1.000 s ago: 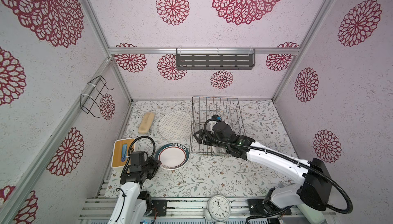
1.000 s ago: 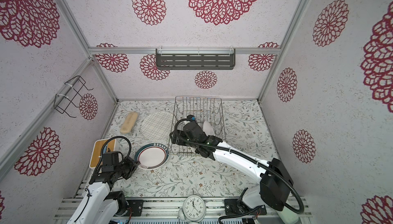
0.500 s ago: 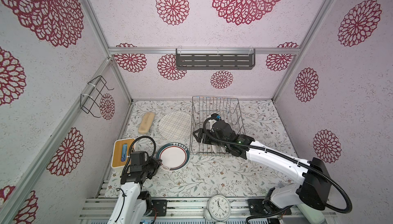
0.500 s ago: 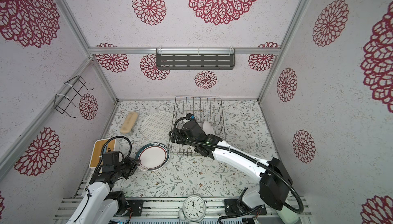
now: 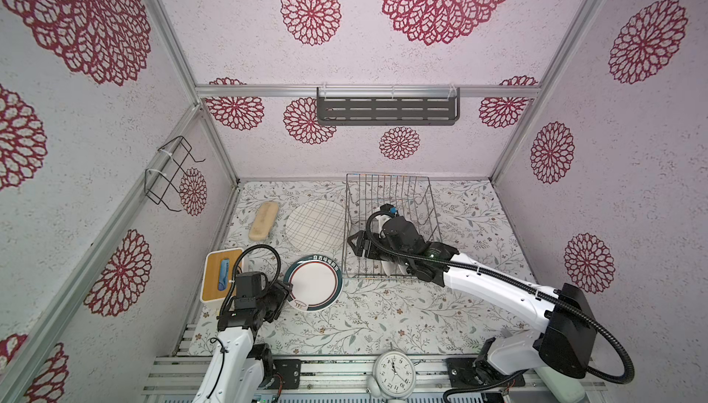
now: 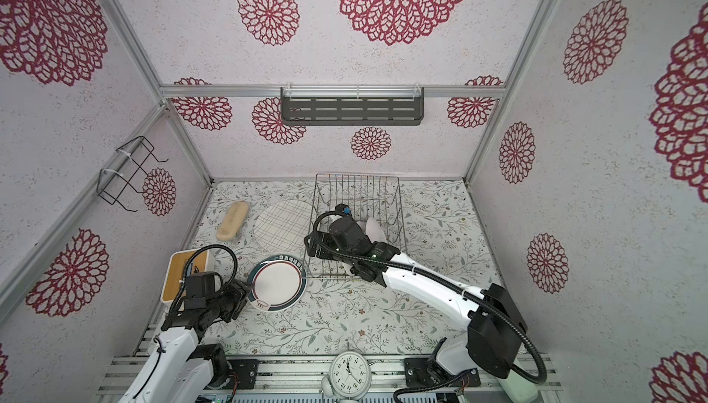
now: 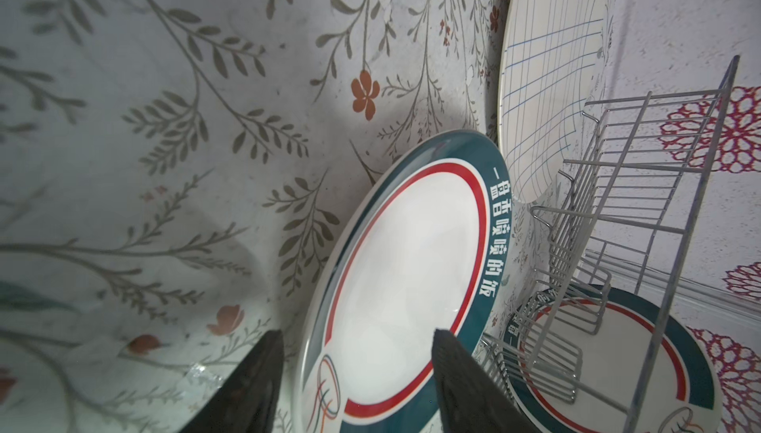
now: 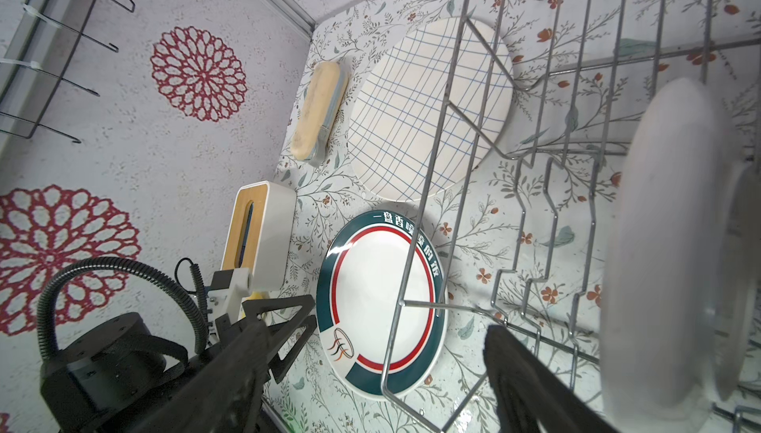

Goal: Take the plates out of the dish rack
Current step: 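Reach the right gripper down into the rack toward the next plate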

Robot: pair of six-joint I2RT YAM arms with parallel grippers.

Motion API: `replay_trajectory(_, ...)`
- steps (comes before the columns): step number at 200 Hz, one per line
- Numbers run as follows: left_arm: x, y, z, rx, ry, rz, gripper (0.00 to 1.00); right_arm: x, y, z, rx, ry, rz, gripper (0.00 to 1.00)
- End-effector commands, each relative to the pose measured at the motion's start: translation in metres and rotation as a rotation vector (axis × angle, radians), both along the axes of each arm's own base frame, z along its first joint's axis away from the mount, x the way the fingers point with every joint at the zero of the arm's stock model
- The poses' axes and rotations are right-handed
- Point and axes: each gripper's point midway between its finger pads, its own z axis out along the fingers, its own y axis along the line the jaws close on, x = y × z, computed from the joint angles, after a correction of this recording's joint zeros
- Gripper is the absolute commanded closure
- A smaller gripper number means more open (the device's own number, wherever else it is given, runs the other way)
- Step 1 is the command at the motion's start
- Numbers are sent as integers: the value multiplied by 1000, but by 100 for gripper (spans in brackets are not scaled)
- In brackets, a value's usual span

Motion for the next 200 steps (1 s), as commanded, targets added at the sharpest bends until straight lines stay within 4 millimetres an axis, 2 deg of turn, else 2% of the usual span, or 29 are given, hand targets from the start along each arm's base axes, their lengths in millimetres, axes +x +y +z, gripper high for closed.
replay_trajectory(1, 0, 2, -4, 23, 2, -5, 31, 0, -3, 28, 28, -62, -6, 15)
replay_trajectory(21, -1, 4, -4, 34, 7, 3, 24, -1, -4, 29, 29, -64, -6, 15)
replay_trajectory(45, 0, 8, 5, 60, -10, 12, 22, 0, -6, 34, 29, -74, -10, 15)
replay_trajectory(96, 10, 23, 50, 152, -113, 49, 20, 5, -26, 41, -63, -109, -76, 15)
replay_trajectory(149, 27, 21, 105, 192, -248, -3, 20, 22, -82, 49, -325, -198, -294, 14)
replay_trajectory(177, 37, 11, 121, 159, -286, -52, 19, 27, -111, 43, -503, -212, -386, 13)
replay_trajectory(200, 42, 6, 125, 133, -293, -76, 19, 28, -127, 37, -617, -208, -428, 13)
